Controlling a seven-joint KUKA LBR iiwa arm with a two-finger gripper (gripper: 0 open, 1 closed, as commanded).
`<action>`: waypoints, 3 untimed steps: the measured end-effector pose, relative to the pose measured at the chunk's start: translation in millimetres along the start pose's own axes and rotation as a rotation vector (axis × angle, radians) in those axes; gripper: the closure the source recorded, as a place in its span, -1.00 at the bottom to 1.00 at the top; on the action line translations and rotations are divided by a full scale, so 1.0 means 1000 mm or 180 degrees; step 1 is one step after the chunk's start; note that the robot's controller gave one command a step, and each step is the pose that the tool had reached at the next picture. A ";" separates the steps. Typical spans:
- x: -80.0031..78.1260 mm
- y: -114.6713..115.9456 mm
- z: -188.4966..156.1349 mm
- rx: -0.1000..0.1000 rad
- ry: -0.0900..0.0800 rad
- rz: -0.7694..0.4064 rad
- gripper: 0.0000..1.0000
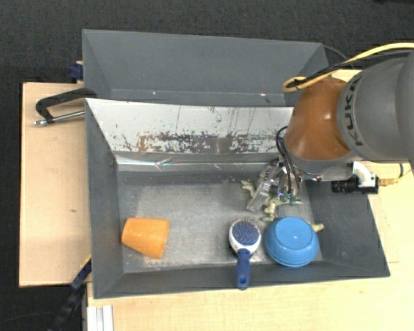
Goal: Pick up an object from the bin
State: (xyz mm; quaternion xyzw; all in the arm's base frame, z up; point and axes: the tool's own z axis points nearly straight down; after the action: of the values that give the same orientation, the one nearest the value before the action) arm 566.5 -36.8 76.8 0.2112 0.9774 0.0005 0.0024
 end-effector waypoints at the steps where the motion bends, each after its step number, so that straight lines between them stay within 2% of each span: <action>1: -0.001 0.001 -0.008 -0.0002 -0.0003 -0.0004 1.00; 2: -0.002 0.002 -0.021 -0.0004 -0.0005 -0.0009 1.00; 3: -0.004 0.004 -0.072 -0.0010 -0.0016 -0.0015 1.00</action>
Offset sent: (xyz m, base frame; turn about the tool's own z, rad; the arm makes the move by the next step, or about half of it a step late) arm -0.0002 0.0000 0.0069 0.0000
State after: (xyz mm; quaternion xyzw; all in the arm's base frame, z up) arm 571.6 -35.3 149.2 0.2089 0.9779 0.0014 0.0052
